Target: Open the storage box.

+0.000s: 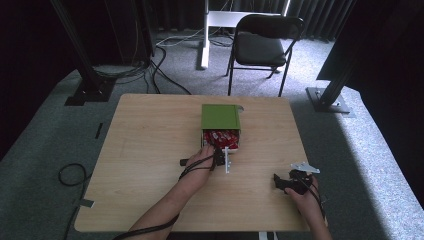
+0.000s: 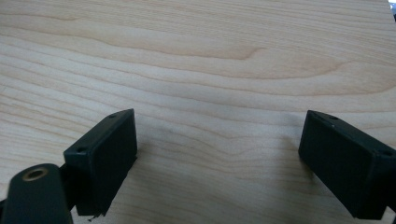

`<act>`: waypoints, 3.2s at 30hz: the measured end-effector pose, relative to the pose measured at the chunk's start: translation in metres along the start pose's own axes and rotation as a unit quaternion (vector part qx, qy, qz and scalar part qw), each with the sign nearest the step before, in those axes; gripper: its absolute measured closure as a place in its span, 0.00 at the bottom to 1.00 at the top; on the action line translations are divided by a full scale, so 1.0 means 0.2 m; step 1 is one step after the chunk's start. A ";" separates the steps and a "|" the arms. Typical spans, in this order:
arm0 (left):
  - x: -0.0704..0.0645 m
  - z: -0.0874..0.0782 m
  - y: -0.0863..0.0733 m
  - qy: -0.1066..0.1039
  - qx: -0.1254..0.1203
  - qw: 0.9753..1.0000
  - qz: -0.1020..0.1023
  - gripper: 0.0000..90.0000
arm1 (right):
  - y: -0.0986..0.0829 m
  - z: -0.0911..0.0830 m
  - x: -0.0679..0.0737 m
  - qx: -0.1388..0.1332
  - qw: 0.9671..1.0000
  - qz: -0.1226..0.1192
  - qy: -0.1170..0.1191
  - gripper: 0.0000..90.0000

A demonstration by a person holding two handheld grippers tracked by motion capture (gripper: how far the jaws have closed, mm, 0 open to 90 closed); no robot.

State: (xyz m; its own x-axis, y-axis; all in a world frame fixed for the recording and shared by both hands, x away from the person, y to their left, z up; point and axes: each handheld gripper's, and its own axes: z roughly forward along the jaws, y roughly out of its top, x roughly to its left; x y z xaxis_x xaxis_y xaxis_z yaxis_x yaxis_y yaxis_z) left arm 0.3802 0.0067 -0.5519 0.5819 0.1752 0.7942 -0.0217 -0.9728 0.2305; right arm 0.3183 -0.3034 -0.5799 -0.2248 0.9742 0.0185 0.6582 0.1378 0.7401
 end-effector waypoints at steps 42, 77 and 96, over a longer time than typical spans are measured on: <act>-0.17 -0.23 0.01 -0.009 -0.013 1.000 0.006 0.79 | 0.00 0.00 0.00 0.000 1.000 -0.001 0.000 0.12; -0.25 -0.35 -0.01 -0.043 -0.021 0.999 -0.002 0.76 | 0.00 0.00 0.00 0.000 1.000 0.000 0.000 0.12; -0.16 -0.42 -0.02 -0.164 -0.052 0.982 -0.074 0.46 | 0.00 0.00 0.00 0.000 1.000 -0.001 0.000 0.12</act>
State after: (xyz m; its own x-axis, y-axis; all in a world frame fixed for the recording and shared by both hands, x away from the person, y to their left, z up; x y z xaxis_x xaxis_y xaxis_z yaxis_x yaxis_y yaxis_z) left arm 0.2940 0.0171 -0.5315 0.8150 0.2397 0.5275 0.0102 -0.9163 0.4005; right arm 0.3183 -0.3034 -0.5799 -0.2255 0.9741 0.0164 0.6579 0.1398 0.7400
